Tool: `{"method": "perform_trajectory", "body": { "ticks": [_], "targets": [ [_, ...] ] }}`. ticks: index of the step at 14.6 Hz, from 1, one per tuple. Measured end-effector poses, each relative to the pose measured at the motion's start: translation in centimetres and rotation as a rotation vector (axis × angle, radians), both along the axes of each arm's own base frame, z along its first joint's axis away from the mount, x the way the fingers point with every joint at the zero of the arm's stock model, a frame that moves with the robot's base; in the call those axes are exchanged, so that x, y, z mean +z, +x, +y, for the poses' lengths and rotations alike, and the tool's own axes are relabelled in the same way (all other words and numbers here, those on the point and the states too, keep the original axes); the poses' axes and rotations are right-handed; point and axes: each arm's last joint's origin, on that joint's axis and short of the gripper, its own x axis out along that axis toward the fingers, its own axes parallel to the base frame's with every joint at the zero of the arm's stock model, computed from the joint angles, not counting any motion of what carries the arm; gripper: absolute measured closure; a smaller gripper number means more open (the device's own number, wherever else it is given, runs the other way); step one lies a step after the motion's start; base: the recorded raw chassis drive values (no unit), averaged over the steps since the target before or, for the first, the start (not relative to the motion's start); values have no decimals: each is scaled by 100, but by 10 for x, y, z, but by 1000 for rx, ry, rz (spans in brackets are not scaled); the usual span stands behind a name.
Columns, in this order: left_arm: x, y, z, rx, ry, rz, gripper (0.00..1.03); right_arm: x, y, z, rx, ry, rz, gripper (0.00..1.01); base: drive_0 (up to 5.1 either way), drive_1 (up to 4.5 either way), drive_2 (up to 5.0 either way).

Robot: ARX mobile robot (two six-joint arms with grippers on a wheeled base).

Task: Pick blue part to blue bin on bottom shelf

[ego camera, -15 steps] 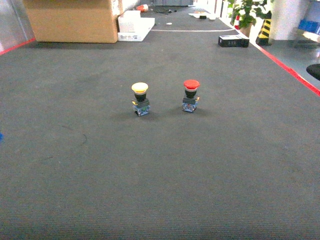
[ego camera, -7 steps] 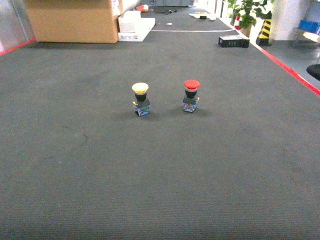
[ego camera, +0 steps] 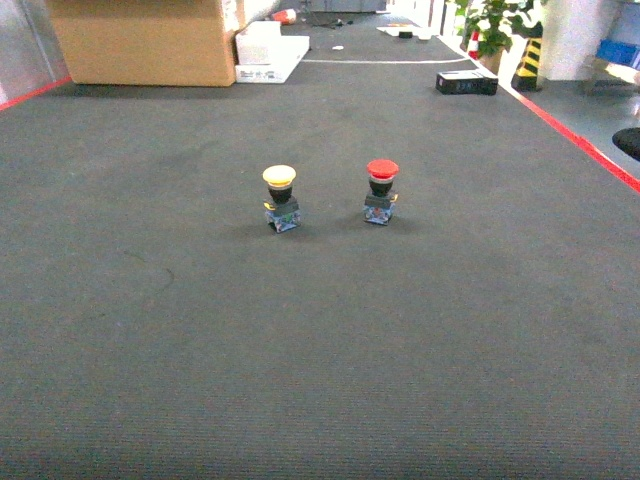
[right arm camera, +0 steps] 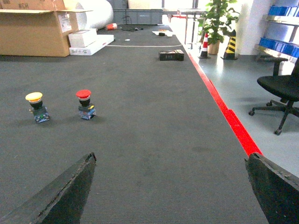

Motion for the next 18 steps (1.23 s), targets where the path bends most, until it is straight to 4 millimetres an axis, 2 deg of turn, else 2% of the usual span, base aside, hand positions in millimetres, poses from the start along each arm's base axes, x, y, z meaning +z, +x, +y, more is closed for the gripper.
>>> {"method": "perform_trajectory", "body": {
  "ticks": [7,14,18],
  "targets": [
    [0,0,0,0,0,0,59,0,0,0,0,0,0,3,0,-20,20],
    [1,0,0,2,0,-2,60,0,0,0,0,0,0,3,8,-404,420],
    [4,-1,0,3,-4,-13,60,0,0,0,0,0,2,3,0,0,0]
  ]
}}
